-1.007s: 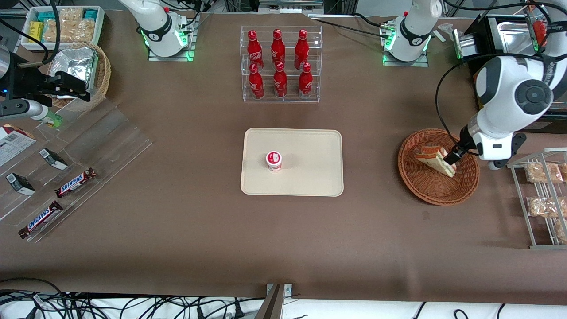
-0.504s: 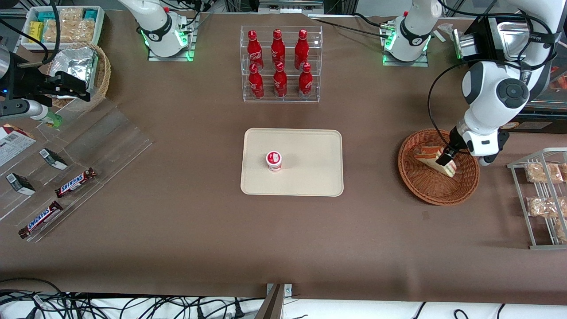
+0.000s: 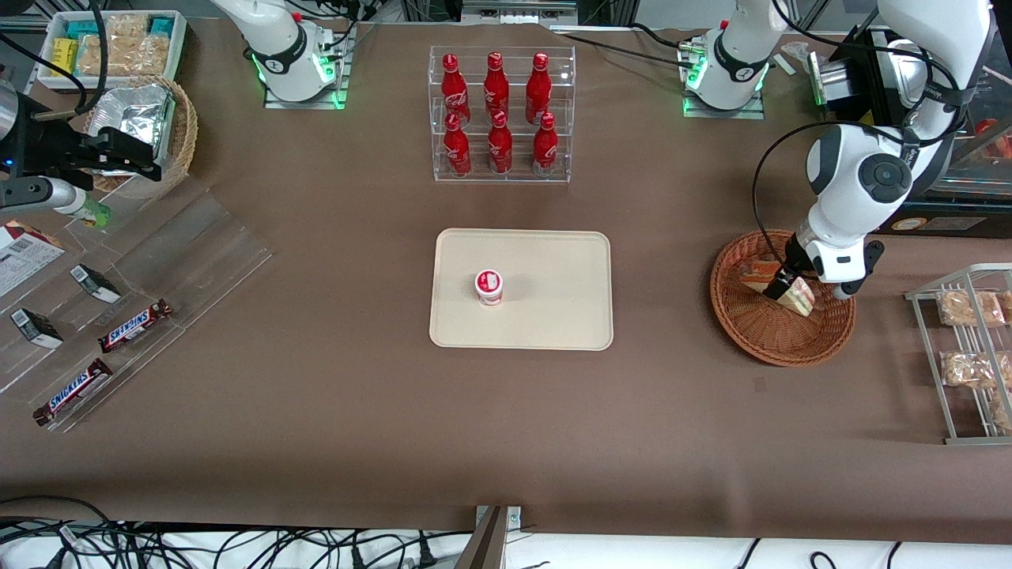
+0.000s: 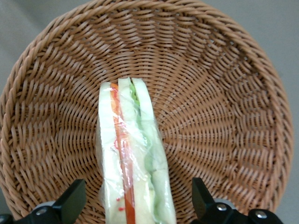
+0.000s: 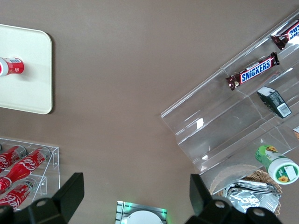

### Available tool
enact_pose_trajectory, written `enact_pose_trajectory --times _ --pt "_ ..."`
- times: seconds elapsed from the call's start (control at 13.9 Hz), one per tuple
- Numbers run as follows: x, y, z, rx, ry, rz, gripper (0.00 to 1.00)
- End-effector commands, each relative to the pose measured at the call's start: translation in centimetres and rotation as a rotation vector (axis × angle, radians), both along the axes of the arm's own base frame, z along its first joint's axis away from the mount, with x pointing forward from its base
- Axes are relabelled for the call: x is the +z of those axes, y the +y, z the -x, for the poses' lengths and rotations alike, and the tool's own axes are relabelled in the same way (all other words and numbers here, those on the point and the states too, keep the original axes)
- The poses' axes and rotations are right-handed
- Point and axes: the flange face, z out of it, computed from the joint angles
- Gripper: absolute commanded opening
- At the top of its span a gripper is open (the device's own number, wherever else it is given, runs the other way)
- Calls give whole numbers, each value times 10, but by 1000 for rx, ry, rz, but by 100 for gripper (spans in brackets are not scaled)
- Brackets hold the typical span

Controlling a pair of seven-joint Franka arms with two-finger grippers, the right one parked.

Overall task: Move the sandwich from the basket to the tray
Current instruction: 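Lower the left gripper and close it on the wrapped sandwich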

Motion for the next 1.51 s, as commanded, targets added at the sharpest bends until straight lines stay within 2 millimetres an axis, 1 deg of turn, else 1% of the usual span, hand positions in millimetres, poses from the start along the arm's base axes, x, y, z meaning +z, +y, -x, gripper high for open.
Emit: enact_pose_trajectory --times 0.0,0.07,0.14,0.22,0.29,0.65,0.79,0.94,1.15,1.29,1.37,1.44 --pt "-4 8 1 -8 -8 -23 93" --pt "-6 8 1 -7 -4 -22 60" --pt "-7 7 1 -8 -1 -21 32" --pt "-11 7 1 -6 6 -19 9" --pt "-13 7 1 -5 9 -18 0" --pt "-7 7 0 -20 26 -28 0" --pt "13 4 -11 -24 39 -49 0" --pt "46 -1 -23 -56 63 -79 0" --pt "107 -28 -53 -131 125 -97 0" --pt "152 -43 -71 -174 151 -46 0" --pt "167 -48 -74 -221 179 -41 0" --pt "179 -60 -74 -297 212 -40 0"
